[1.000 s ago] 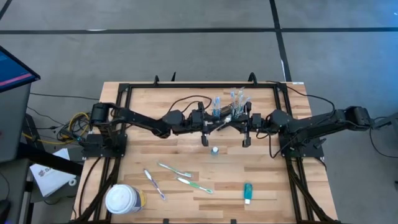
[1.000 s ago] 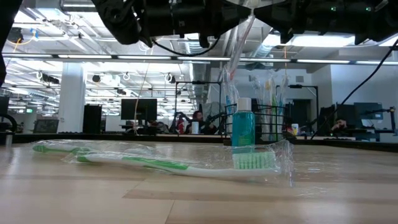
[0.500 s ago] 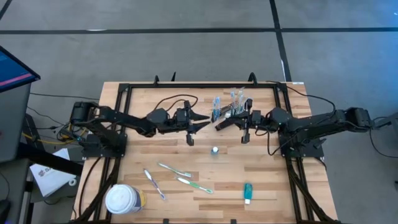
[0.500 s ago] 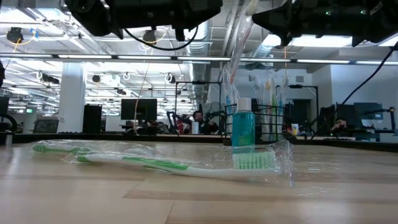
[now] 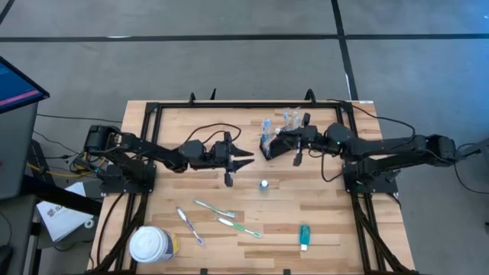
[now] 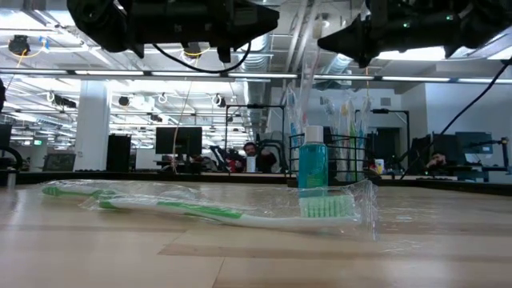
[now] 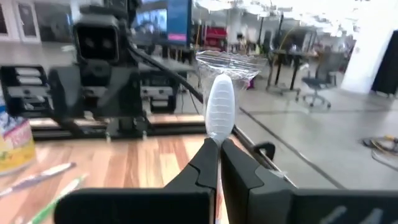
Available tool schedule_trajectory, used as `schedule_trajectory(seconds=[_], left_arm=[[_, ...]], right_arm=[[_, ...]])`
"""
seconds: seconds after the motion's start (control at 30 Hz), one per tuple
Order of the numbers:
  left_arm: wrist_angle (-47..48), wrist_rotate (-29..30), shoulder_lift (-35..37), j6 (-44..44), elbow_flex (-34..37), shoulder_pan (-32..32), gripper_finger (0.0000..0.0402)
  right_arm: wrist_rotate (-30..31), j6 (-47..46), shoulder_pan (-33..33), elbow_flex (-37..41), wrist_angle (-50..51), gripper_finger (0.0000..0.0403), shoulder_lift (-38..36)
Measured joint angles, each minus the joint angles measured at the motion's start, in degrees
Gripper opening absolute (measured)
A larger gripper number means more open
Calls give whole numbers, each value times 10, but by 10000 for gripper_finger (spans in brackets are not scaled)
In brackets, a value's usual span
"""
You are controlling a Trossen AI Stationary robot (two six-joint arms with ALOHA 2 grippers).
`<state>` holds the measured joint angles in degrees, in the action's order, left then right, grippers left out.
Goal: Pick & Place toothbrushing station
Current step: Put the orange toothbrush into the mesh organizer
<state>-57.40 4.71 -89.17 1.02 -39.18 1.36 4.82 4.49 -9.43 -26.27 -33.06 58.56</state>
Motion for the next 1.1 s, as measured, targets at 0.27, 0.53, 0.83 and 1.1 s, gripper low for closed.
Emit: schedule_trajectory(seconds=[0.27,0.53,0.83,1.1], left_arm=[[0,0,0,0,0,2,85],[0,2,0,-19,0,2,85],[5,2,0,-30,0,2,85],[12,2,0,-30,0,2,85]], right_arm=[[-1,5,-6,-24,31,0,3],[-1,1,-25,-24,59,0,3],[-4,-15,-35,-18,76,0,12],[-4,-25,-35,-6,41,0,56]])
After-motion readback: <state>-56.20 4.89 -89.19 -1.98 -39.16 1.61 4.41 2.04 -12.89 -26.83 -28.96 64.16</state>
